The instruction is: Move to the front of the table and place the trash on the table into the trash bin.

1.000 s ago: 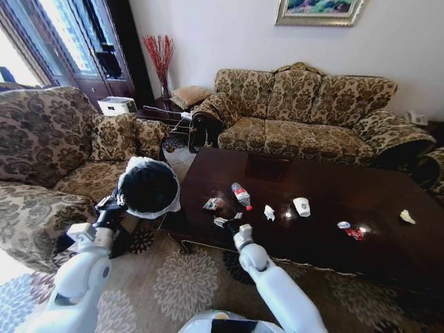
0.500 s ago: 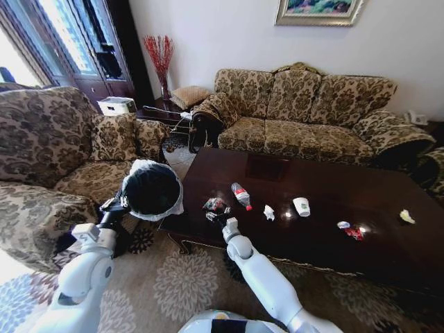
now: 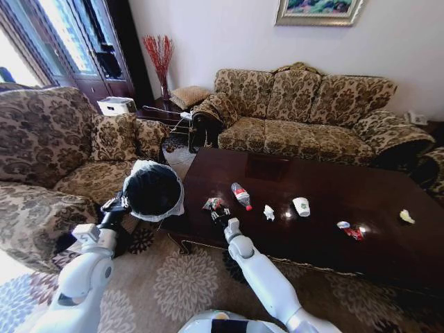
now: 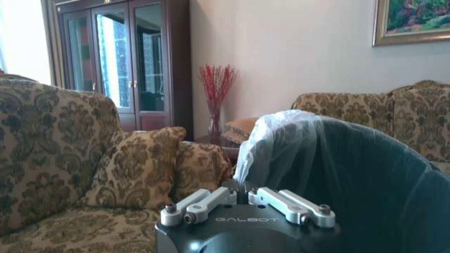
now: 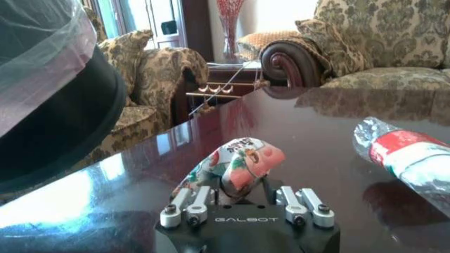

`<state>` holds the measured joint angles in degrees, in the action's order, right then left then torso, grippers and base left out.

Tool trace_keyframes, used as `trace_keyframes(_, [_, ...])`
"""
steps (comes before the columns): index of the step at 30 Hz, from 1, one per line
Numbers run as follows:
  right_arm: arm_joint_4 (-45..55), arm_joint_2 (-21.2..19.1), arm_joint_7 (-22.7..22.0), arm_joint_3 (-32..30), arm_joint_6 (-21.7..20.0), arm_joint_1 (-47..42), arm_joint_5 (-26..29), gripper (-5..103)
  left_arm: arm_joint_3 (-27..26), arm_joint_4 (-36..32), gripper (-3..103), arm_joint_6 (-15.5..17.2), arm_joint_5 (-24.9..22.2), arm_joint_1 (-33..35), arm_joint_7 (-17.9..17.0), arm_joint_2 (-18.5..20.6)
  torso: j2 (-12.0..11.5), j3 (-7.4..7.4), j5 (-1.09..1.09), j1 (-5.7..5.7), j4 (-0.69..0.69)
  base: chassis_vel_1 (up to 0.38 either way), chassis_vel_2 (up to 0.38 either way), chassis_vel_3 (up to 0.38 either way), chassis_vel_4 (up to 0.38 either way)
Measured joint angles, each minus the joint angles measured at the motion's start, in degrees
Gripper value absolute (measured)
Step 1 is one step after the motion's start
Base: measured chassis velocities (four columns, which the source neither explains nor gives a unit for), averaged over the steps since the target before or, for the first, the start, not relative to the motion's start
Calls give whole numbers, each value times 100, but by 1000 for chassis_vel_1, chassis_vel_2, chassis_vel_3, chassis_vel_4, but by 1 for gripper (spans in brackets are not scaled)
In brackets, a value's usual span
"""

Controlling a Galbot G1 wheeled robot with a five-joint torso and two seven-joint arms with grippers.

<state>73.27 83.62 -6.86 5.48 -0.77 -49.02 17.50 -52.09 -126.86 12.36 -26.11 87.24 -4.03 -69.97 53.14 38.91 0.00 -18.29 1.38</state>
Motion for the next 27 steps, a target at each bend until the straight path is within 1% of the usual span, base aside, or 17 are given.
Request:
trace_keyframes(1, [0,0,0,0,0,0,0,41,0,0,3,0,0,0,0,0,0,0,0,0,0,0,0,0,0])
trace_keyframes(4, [-112,57,60,-1,57,73,-62,28,-16,6,3,3,-2,8,18,19,0,0,0,0,0,0,0,0,0])
trace_keyframes(5, [-112,57,60,-1,57,73,-62,28,-16,6,3,3,-2,8,18,19,0,0,0,0,0,0,0,0,0])
trace_keyframes(8, [-202,98,109,-12,93,141,-107,17,-24,31,3,3,-5,18,58,28,0,0,0,0,0,0,0,0,0])
trace_keyframes(9, [-202,98,109,-12,93,141,-107,17,-24,31,3,3,-5,18,58,28,0,0,0,0,0,0,0,0,0])
trace_keyframes(10, [-214,106,118,-14,98,161,-117,13,-22,45,3,3,-6,12,68,28,0,0,0,0,0,0,0,0,0])
trace_keyframes(11, [-216,107,120,-14,98,166,-119,13,-20,48,3,4,-6,9,70,29,0,0,0,0,0,0,0,0,0])
trace_keyframes(13, [-220,109,124,-15,100,186,-123,5,-10,73,3,4,-8,-16,81,38,0,0,0,0,-1,0,0,0,0])
trace_keyframes(14, [-220,109,124,-15,100,186,-123,5,-10,73,3,4,-8,-16,81,38,0,0,0,0,-1,0,0,0,0])
trace_keyframes(15, [-220,103,125,-17,101,189,-124,2,-7,89,3,4,-12,-38,87,47,0,0,0,0,-1,0,0,0,0])
trace_keyframes(20, [-144,43,121,-18,125,154,-143,0,3,138,3,4,-13,-75,96,54,0,0,0,0,-1,0,0,0,0])
trace_keyframes(24, [156,-75,76,-64,172,100,-217,0,14,143,3,4,-16,-69,107,49,0,0,1,0,0,0,0,0,0])
trace_keyframes(26, [578,-283,-4,-74,163,105,-208,0,21,144,3,23,-60,-69,127,88,0,0,1,0,0,0,0,0,0])
trace_keyframes(27, [975,-483,-63,-61,81,159,-117,0,47,164,3,82,-147,-95,128,181,0,1,1,0,0,0,0,0,0])
